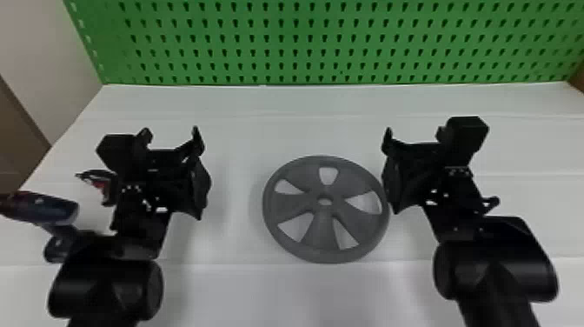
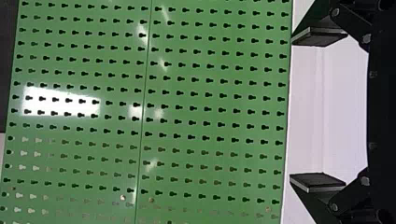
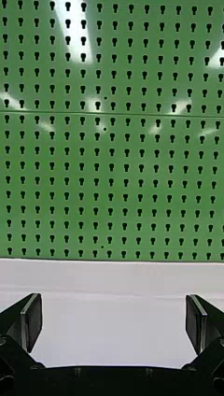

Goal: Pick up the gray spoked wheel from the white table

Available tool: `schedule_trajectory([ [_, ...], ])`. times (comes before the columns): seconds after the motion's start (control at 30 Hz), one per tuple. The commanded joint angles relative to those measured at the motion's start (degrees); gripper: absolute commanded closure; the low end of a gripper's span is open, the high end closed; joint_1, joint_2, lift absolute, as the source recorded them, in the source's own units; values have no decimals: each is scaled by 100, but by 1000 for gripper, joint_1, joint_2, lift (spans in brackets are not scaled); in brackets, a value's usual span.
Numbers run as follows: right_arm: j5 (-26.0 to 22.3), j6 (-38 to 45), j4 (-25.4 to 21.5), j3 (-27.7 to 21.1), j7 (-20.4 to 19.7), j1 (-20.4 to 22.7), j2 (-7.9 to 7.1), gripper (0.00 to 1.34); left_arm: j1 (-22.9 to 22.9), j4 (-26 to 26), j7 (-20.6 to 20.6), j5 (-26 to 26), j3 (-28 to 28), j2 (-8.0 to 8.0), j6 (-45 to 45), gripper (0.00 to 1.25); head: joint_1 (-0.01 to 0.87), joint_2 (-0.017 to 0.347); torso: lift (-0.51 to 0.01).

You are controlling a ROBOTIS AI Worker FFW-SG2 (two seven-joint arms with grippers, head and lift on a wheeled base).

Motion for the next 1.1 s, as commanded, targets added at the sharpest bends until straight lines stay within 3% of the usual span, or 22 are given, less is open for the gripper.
schedule_trajectory([
  [0.0, 14, -8, 15, 0, -21, 1, 5, 140, 0, -1, 0, 1, 5, 0, 1, 237, 770, 44, -98],
  [0.77, -56, 88, 15, 18, -38, -26, 5, 140, 35, -1, 0, 1, 14, 0, 10, 237, 770, 44, -98],
  [1.07, -21, 1565, -372, 18, -38, -272, 5, 140, 44, -10, 0, 10, 31, 0, 10, 237, 770, 44, -98],
])
